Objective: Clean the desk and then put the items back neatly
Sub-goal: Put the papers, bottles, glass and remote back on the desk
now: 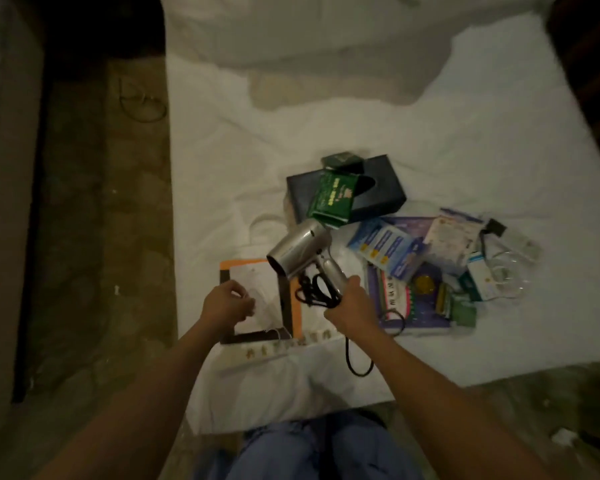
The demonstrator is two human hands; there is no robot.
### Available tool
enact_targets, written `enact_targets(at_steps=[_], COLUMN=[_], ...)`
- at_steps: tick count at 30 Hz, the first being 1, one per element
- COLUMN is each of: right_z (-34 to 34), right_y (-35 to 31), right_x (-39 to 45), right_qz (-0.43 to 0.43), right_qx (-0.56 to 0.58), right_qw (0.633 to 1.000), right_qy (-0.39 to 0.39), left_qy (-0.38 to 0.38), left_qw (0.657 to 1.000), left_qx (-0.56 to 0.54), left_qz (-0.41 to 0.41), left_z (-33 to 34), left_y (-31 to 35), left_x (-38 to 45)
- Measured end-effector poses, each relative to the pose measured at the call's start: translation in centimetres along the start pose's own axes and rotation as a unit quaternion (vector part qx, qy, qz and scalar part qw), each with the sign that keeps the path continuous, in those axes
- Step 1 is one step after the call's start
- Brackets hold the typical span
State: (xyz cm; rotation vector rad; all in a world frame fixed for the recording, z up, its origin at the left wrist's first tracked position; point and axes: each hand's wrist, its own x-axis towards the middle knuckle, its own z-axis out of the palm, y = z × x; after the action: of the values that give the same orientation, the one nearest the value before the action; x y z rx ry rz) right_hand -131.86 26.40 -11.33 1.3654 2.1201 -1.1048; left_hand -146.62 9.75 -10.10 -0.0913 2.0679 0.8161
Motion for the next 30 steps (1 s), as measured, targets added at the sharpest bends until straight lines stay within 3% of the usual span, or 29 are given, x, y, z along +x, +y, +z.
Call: enact_targets(at_steps=[7,13,16,19,25,30], right_z=[-8.9,-17.0,-19.8,-21.9,-24.7,-26.1], right_y=[10.3,22.3,29.1,35.6,46.2,54.1], right_x=[-8.9,-18.6,-23.3,-28.4,-37.5,-42.3], right_qz=[0.038,0.087,0.110,0.155,0.262,0.325], right_qx=[0.135,0.217,0.276,0.297,0.297,0.328], right_qw=[0.986,0.950,0.913,0.874,0.794,0.729], right_qy=[0.093,0.206,0.280,0.352,0.462,0.505], left_qy=[-0.089,-0.220,-0.279,-0.369,-0.428,-0.482], left_qw=[0.991,0.959,0.924,0.883,0.802,0.742], left_qx=[-0.052,0.021,0.105,0.116,0.200,0.261], left_qz=[0.087,0.177,0.240,0.265,0.366,0.387], left_z=[4.8,18.4,27.5,36.2,50.7,61.1], left_y=[8.0,15.1,17.6,19.2,20.0,18.2], left_x=[-8.5,-19.9,-26.9,-32.6,-43.2,-51.0])
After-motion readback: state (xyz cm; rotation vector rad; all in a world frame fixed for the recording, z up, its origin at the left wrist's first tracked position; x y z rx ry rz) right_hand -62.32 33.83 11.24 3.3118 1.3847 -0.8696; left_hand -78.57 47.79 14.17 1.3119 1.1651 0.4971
